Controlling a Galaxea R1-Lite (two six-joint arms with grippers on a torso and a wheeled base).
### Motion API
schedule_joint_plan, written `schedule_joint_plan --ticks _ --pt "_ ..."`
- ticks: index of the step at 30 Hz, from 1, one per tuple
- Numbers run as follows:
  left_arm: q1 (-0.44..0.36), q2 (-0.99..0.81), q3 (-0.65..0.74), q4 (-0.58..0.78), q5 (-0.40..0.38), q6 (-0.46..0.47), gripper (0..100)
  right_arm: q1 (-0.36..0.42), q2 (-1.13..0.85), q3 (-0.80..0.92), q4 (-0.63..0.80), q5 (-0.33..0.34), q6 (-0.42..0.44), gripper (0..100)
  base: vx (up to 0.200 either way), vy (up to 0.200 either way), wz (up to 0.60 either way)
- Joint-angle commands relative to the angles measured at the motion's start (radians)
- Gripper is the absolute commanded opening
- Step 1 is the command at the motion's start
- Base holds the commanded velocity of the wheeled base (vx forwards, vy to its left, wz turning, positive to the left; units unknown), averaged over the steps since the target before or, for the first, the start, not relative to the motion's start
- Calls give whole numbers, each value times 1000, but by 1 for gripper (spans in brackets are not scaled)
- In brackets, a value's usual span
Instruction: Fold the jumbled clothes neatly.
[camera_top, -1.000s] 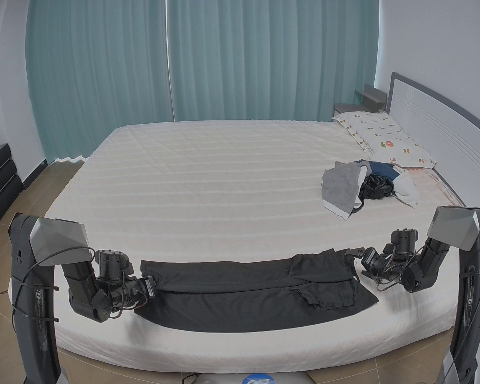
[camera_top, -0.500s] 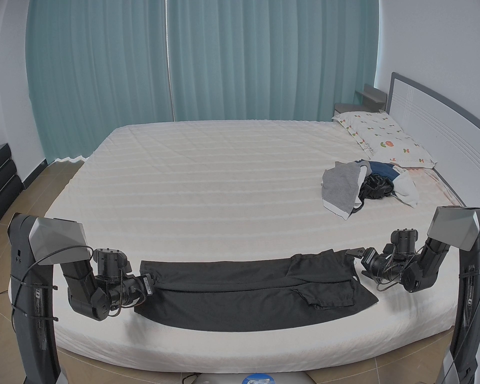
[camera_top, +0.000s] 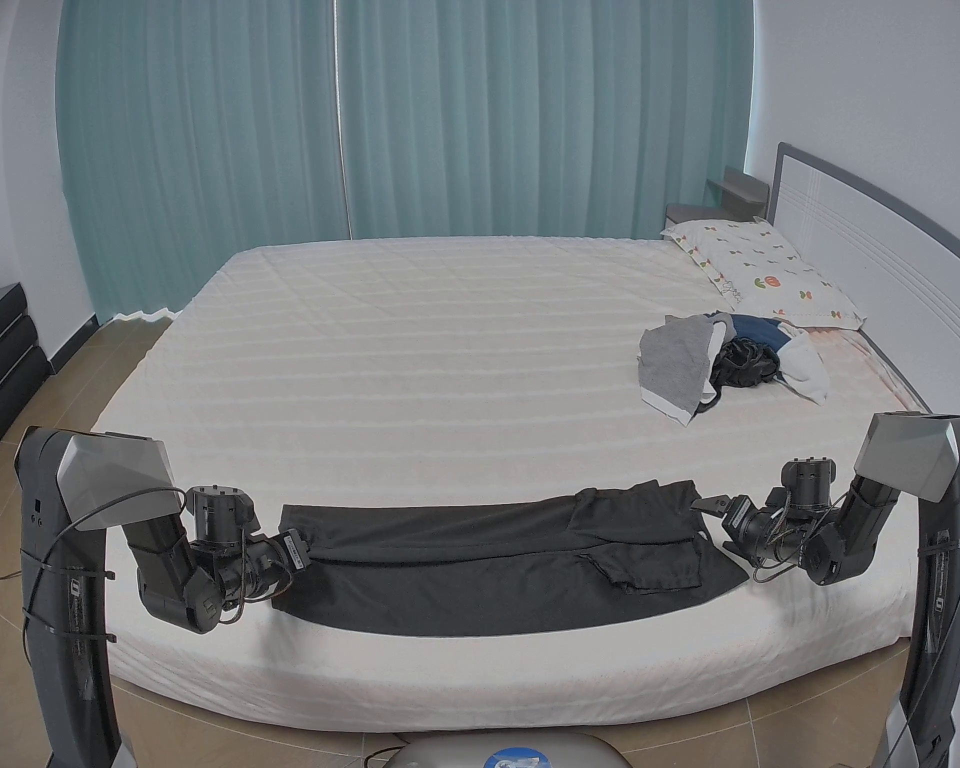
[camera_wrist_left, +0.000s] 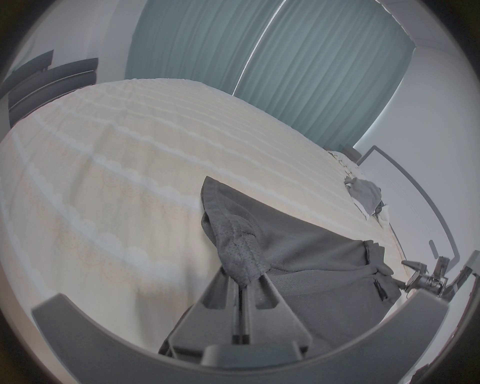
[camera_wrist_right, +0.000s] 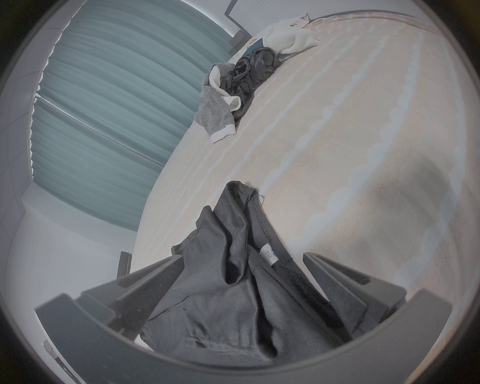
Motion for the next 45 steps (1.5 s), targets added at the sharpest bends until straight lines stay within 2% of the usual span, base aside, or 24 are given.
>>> schedule_joint_plan --ticks 1,7,20,30,38,41,45 --pt "-3 -4 -14 0 1 -6 0 0 2 0 -1 0 0 100 0 0 0" --pt "-21 -10 -37 0 6 -89 0 0 2 -1 -1 0 2 100 0 0 0" --pt "-58 -28 -31 0 14 -91 0 0 2 -1 -1 0 0 100 0 -169 0" --pt "-156 -117 -34 18 135 -91 0 0 2 0 -1 0 2 100 0 -200 0" --pt "-225 -186 -111 208 201 -89 0 0 2 0 -1 0 0 100 0 -200 0" --pt "-259 -186 -178 297 271 -89 0 0 2 0 -1 0 0 100 0 -200 0" --pt "-308 -185 -226 379 308 -89 0 0 2 0 -1 0 -1 100 0 -200 0"
